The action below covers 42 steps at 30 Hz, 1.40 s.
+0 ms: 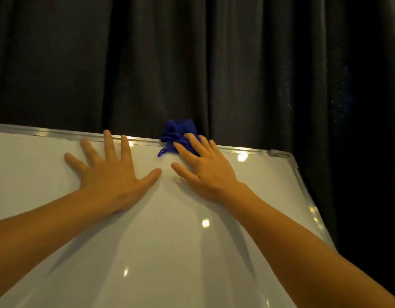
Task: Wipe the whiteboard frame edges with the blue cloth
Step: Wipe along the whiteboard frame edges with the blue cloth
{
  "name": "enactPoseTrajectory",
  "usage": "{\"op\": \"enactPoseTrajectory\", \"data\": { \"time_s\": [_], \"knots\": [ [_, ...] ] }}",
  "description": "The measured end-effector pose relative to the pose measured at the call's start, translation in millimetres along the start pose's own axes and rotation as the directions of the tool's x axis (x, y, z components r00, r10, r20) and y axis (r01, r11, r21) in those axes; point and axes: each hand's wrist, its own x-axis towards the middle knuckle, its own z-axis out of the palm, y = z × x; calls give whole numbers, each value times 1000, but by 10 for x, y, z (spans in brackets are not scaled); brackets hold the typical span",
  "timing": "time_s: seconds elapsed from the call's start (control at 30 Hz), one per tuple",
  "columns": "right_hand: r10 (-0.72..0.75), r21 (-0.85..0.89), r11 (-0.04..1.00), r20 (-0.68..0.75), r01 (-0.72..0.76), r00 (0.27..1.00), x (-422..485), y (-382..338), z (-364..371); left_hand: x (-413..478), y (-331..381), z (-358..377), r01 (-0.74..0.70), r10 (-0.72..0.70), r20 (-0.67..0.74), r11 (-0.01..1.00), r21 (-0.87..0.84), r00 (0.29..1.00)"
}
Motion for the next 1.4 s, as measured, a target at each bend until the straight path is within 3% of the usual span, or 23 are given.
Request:
{"op": "enactPoseTrajectory", "data": {
  "time_s": [0.13,0.23,0.33,0.47,0.6,0.7,0.83,0.97,1.2,1.3,1.4],
  "knots": [
    [152,18,988,4,-152,988,-495,928,-168,-188,226,72,-47,47,6,998,-28,999],
    [274,72,959,-6,-273,962,-563,1012,-176,-263,532,106,12,-12,8,1000,-17,1000],
    [157,123,980,7,-156,988,-358,579,-88,-204,853,71,33,-33,6,999,-26,999],
    [25,77,997,49,-28,998,-274,700,-173,-201,1329,212,-112,112,-3,993,42,994],
    [181,-16,983,45,-181,982,-630,1450,-349,-242,1304,311,-146,146,-5,989,-5,989],
    [243,73,966,66,-247,968,-797,1577,-413,-287,1430,314,-138,138,-11,990,-27,990],
    [147,90,984,65,-153,987,-623,1310,-430,-353,1779,274,-20,20,28,1000,-8,999],
    [44,-58,997,-8,-44,999,-537,1504,-650,-359,1806,290,-28,28,22,1000,-15,999],
    [188,-266,945,-29,-189,982,-488,1861,-1020,-432,1753,210,-101,101,22,994,-31,995],
    [236,-156,959,-28,-238,971,-790,2024,-1022,-461,1780,165,-151,151,5,988,-11,989],
    [242,-53,967,-126,-250,962,-1082,2024,-970,-468,1923,191,-273,275,-55,961,51,960]
  ]
}}
